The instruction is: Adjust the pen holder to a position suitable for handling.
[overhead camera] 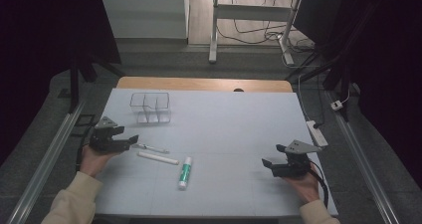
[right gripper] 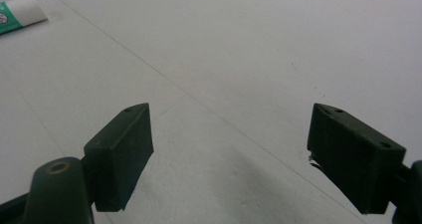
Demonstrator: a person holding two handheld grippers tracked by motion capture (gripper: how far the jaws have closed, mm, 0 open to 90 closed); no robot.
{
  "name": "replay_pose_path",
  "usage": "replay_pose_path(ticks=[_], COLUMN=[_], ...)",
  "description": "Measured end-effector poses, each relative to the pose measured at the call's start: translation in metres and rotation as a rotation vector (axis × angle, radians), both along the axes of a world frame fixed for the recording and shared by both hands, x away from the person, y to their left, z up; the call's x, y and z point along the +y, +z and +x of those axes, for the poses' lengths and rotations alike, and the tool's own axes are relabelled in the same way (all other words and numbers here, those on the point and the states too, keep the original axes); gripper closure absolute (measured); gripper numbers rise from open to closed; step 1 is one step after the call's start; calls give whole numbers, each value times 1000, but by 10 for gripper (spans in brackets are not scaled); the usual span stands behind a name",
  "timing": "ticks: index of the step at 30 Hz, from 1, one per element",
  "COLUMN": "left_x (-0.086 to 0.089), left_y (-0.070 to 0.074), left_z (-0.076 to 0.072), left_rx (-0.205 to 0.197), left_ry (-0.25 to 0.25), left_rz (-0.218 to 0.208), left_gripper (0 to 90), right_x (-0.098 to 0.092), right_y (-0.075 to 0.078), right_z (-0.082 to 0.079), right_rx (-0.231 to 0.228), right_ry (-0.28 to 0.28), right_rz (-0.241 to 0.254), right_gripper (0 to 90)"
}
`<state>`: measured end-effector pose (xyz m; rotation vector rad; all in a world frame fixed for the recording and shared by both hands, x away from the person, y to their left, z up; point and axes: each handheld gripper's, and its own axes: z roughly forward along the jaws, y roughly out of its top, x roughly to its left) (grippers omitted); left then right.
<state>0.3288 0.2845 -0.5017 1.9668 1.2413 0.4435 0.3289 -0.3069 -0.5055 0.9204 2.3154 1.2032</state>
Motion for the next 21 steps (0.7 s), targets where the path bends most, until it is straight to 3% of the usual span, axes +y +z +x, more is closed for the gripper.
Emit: replay_pose_path(ticks=[10,21], left_x=[4,23], left_y=[-2,-4], left_z=[27,40], left_rx=[18,28], left_ry=[41,89], left_rz=[13,7], left_gripper=[295,354], right_x=[0,0], right_y=[-1,-3], right_z=[1,1], right_rx=[5,11], right_ry=[-1,-4], right_rz=[-7,-13], right_gripper=[171,172])
